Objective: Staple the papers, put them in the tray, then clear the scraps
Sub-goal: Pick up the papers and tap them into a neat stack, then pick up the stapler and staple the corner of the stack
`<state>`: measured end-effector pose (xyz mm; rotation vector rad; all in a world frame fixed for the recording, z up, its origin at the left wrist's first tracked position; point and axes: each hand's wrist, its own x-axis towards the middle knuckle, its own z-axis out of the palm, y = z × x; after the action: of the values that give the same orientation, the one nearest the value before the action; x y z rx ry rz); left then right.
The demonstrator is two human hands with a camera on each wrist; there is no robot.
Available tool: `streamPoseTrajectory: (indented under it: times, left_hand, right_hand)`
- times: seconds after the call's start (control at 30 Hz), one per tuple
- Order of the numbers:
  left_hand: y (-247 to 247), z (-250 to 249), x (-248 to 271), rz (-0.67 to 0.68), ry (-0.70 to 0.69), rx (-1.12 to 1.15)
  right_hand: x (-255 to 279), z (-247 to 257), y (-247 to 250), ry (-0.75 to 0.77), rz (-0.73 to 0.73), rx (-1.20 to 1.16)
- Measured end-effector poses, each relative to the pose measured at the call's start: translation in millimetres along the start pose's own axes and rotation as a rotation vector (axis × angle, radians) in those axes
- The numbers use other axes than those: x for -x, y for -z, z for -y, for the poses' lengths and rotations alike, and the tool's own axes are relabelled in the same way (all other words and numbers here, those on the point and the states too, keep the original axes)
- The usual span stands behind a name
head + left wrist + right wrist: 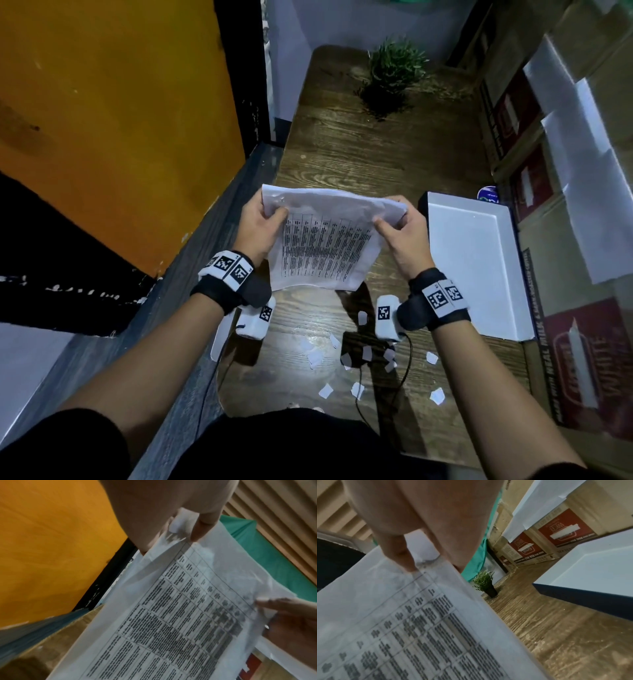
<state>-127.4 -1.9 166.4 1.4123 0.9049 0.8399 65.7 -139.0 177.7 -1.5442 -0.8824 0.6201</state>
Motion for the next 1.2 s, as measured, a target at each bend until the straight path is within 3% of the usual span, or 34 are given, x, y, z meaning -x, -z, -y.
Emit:
streamPoseTrajectory:
  times: [0.13, 0.3, 0.43, 0.53, 0.73, 0.8, 0.9, 1.1, 1.2]
  left_hand:
    - [-6.9, -2.0, 3.8, -0.048, -0.068, -0.039]
    - [-12.8, 16.3, 9.7, -0.064, -0.011, -0.030]
    - [-16.6, 11.8, 3.8, -0.068, -0.020, -0.073]
    - [-20.8, 6.6, 0.2, -0.049, -0.033, -0.078]
    - [-24.3, 5.8, -3.8, -0.075, -0.053, -0.084]
    - [-26.9, 6.8, -5.3, -0.082, -0.043, -0.065]
    - [-30.0, 6.9, -6.3, -0.082, -0.021, -0.050]
    - [-35.6, 2.2, -4.7, -0.054, -0.020, -0.033]
    - [-35.3, 1.3, -6.0, -0.042, -0.040, -0.051]
  right_hand:
    - [4.4, -7.0, -6.7, 0.000, -0.128, -0.019]
    - [8.1, -15.8, -19.9, -0.079, -0.169, 0.010]
    - [7.4, -25.5, 5.9, -0.136, -0.038, 0.120]
    - [29.2, -64.1, 59.5, -0.314, 0.001, 0.460]
    - [125.6, -150.6, 172.7, -0.896, 0.074, 1.118]
    - [152.2, -164.0, 194.1, -1.024, 0.045, 1.218]
    - [184.6, -190.4, 211.5, -1.152, 0.101, 1.155]
    - [192.0, -212.8, 216.3, -1.073, 0.063, 1.145]
    - [183.0, -211.8, 218.4, -1.078, -0.070, 0.894]
